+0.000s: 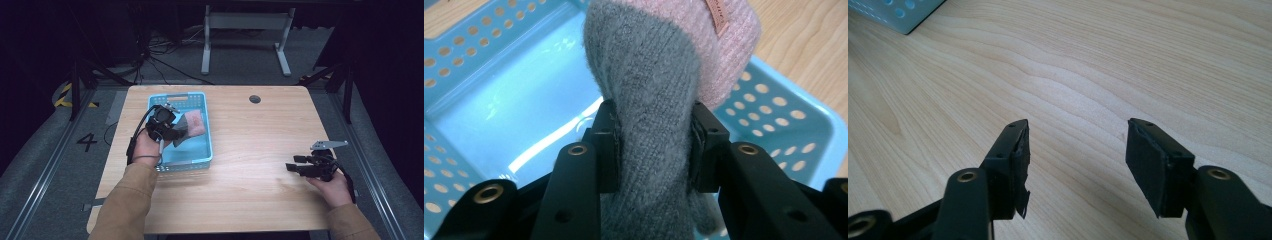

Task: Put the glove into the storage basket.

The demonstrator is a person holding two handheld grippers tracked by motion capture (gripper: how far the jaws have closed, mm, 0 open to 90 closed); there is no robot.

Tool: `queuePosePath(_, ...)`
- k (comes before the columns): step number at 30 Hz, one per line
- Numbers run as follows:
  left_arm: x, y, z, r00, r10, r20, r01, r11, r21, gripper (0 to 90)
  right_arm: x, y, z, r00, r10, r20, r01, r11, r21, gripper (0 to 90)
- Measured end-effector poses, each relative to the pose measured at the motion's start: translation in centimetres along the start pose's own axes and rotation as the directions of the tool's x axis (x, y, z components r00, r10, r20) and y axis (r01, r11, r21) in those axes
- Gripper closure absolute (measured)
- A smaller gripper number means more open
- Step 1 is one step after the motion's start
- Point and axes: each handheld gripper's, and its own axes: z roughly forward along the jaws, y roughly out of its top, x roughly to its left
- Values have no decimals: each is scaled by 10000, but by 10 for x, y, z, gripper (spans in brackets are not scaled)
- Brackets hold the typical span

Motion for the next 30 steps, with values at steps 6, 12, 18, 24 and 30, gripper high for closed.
queuePosePath(6, 7, -3, 10, 9998, -94, -156, 99, 9994, 328, 642, 0, -1, 1, 10000, -12, -5, 12, 10000, 93, 431)
queuePosePath(12, 12, -6, 24, 9993, -290, -219, 301, 9980, 558, 640, 0, -3, 0, 10000, -18, 41, 17, 9999, 113, 429)
queuePosePath(18, 17, -6, 35, 9994, -330, -111, 339, 9952, 921, 638, 0, -4, 1, 10000, -28, 87, 27, 9998, 195, 429)
queuePosePath(24, 16, -4, 48, 9999, -163, -43, 167, 9896, 1429, 635, 0, -5, 1, 9999, -42, 130, 39, 9997, 244, 429)
queuePosePath(30, 14, -2, 57, 9994, -70, 337, 13, 9860, 1665, 634, 0, -6, 0, 9998, -42, 169, 37, 9996, 279, 427)
